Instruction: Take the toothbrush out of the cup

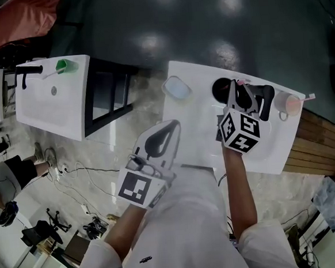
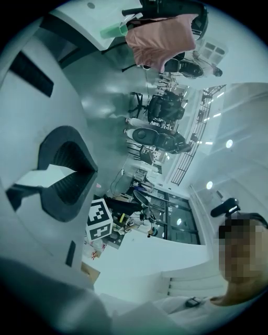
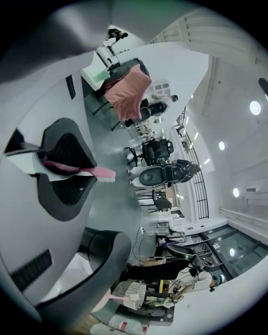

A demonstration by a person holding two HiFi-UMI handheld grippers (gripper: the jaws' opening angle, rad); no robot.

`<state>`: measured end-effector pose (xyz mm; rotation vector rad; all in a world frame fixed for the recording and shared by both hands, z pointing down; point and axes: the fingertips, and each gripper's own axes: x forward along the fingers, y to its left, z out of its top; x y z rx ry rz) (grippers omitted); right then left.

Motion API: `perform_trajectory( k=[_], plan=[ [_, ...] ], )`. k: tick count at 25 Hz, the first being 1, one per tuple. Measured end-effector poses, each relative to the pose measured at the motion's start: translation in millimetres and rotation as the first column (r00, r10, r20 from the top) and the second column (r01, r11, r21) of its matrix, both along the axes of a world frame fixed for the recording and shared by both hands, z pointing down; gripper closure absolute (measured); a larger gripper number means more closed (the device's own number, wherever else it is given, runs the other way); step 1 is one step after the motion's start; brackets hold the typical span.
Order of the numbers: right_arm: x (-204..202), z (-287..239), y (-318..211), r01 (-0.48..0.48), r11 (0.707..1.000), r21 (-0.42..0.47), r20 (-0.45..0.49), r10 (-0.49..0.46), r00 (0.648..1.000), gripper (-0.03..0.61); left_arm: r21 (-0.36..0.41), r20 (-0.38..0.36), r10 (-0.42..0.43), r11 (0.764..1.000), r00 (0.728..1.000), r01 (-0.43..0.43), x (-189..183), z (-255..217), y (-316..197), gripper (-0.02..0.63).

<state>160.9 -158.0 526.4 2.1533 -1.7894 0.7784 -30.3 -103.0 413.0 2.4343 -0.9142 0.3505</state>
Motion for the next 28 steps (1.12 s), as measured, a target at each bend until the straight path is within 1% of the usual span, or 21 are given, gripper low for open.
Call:
perform_trajectory(
  k=[4, 8, 12, 15, 21, 28],
  plan=[
    [-3, -4, 1, 0.008, 1.0, 0.016, 0.003, -0.008, 1.0, 0.54, 0.023, -0.002, 0.006, 1.0, 1.0, -0.005, 0, -2, 1, 0.611],
    [-7, -13, 4, 0.02, 0.999, 0.04, 0.018, -0.021, 1.0, 0.546, 0.018, -0.006, 0.011, 1.0, 1.0, -0.011, 3, -7, 8, 0.611],
    [-13, -25, 8, 0.044, 0.995, 0.089, 0.039, -0.048, 0.998, 0.549, 0.033, -0.018, 0.018, 0.999, 1.0, -0.018, 7, -14, 14, 0.611],
    [-13, -40, 12, 0.057, 0.989, 0.134, 0.015, -0.06, 0.998, 0.552, 0.049, -0.033, 0.017, 0.999, 0.999, -0.015, 9, -22, 17, 0.611],
    [-13, -69, 24, 0.069, 0.976, 0.206, -0.004, -0.07, 0.998, 0.555, 0.101, -0.044, 0.021, 0.995, 0.999, -0.016, 6, -35, 26, 0.611],
    [-20, -108, 40, 0.126, 0.949, 0.288, -0.085, -0.106, 0.991, 0.557, 0.139, -0.056, 0.017, 0.99, 0.998, -0.009, 3, -48, 37, 0.611]
  ],
)
